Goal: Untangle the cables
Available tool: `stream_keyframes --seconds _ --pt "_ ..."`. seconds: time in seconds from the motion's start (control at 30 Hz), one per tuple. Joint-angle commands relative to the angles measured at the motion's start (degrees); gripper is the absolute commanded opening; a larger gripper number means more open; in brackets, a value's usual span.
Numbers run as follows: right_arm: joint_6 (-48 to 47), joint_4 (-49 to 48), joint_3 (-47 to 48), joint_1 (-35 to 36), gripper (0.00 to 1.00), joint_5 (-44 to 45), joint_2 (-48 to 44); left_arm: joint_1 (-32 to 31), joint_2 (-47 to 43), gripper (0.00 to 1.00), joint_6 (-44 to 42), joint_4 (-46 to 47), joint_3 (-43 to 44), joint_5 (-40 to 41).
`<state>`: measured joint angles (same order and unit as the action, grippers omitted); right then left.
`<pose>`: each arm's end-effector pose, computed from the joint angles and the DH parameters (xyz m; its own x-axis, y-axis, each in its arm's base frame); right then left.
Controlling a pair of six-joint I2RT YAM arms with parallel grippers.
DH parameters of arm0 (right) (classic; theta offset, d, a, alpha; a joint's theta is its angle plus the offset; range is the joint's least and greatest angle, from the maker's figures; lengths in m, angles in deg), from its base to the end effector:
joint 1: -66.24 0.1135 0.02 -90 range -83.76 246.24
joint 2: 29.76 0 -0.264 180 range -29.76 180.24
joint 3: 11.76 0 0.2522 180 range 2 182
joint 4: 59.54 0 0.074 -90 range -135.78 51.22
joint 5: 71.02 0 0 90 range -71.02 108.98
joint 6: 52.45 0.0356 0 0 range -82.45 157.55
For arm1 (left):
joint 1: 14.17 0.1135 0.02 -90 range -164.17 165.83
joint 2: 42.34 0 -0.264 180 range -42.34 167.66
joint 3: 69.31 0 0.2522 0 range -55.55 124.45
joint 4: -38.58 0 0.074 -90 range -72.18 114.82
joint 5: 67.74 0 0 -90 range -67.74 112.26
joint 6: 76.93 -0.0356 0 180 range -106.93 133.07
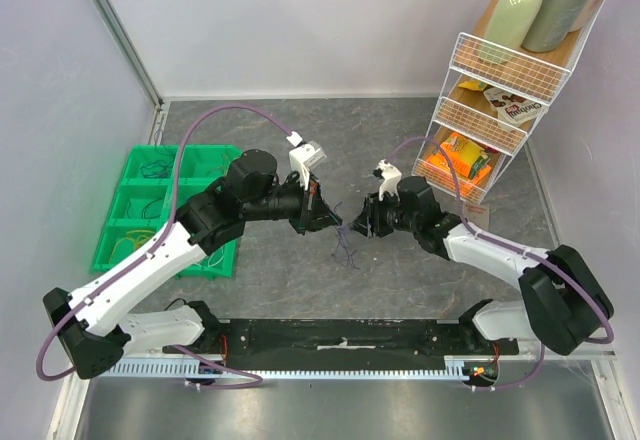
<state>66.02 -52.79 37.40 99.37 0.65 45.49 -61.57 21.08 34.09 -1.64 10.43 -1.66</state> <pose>0.2199 0.1569 0.1994 -0.7520 0.0496 -0.6573 -0.4341 0.7131 0.5504 0.1527 -0.1874 0.3773 -0.5873 0.1543 -0.7945 0.7640 0.4298 -0.4813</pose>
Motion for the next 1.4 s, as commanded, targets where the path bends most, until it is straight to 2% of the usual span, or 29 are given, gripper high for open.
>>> stream_keyframes --seconds 0.0,0.33,0.53,0.73,0.9,1.13,1.37 --pt "-4.37 -6.45 0.81 1.41 0.49 -8.21 1.75 -0.24 -1.37 0.02 -0.98 2.29 1.35 -2.71" --pt "-5.88 -10.66 0.64 2.91 0.56 -6.29 5.08 -0.24 -2.69 0.02 -1.06 1.23 2.31 -3.76" --pt "-5.71 -6.62 2.4 3.0 0.55 3.37 5.09 -0.24 -2.86 0.02 -1.24 0.53 3.54 -4.38" --pt "2.72 -0.56 3.72 3.0 0.54 1.62 2.9 -0.24 -2.95 0.02 -0.98 0.53 3.99 -4.91" --pt "9.48 9.61 3.71 1.07 0.56 8.04 -1.41 -0.15 -3.21 0.02 -0.63 0.53 3.72 -4.64" --pt "25.04 10.87 1.17 -0.52 0.56 1.45 -5.54 -0.15 -2.69 0.02 -0.45 1.05 3.11 -4.9" --pt "25.05 11.66 1.25 -0.52 0.65 0.22 -8.01 -0.15 -2.07 0.02 0.17 2.11 2.49 -5.61"
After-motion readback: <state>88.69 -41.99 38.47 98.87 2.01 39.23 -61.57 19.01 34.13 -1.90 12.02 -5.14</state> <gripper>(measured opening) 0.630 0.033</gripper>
